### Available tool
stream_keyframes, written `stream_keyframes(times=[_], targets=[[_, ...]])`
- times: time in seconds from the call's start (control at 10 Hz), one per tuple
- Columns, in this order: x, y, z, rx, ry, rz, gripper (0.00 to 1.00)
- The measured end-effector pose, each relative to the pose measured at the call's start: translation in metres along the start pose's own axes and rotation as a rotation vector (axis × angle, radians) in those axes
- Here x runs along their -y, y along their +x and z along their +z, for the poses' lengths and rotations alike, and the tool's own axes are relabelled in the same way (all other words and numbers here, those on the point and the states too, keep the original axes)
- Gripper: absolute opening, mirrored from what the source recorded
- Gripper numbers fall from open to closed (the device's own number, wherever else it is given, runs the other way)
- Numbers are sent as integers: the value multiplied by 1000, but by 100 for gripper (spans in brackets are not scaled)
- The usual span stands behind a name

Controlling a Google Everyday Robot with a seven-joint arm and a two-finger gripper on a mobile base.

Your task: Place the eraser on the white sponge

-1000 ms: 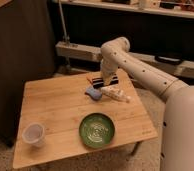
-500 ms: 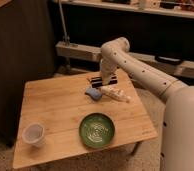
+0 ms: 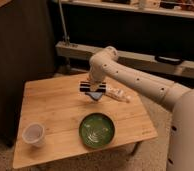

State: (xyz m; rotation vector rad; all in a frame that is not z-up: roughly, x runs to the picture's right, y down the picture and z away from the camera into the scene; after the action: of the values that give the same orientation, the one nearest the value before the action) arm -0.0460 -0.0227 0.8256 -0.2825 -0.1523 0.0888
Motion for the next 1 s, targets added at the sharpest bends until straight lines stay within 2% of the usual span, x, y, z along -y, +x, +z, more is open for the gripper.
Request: stream_keyframes(times=[0.3, 0.5, 0.6, 0.8, 0.9, 1.0], targets=[[9, 14, 11, -30, 22, 72, 0], [32, 40, 19, -12, 18, 164, 0], [45, 54, 24, 20, 7, 229, 0], [54, 68, 34, 55, -39, 309, 0], [52, 67, 44, 87, -102, 340, 0], [49, 70, 49, 121, -147, 372, 0]])
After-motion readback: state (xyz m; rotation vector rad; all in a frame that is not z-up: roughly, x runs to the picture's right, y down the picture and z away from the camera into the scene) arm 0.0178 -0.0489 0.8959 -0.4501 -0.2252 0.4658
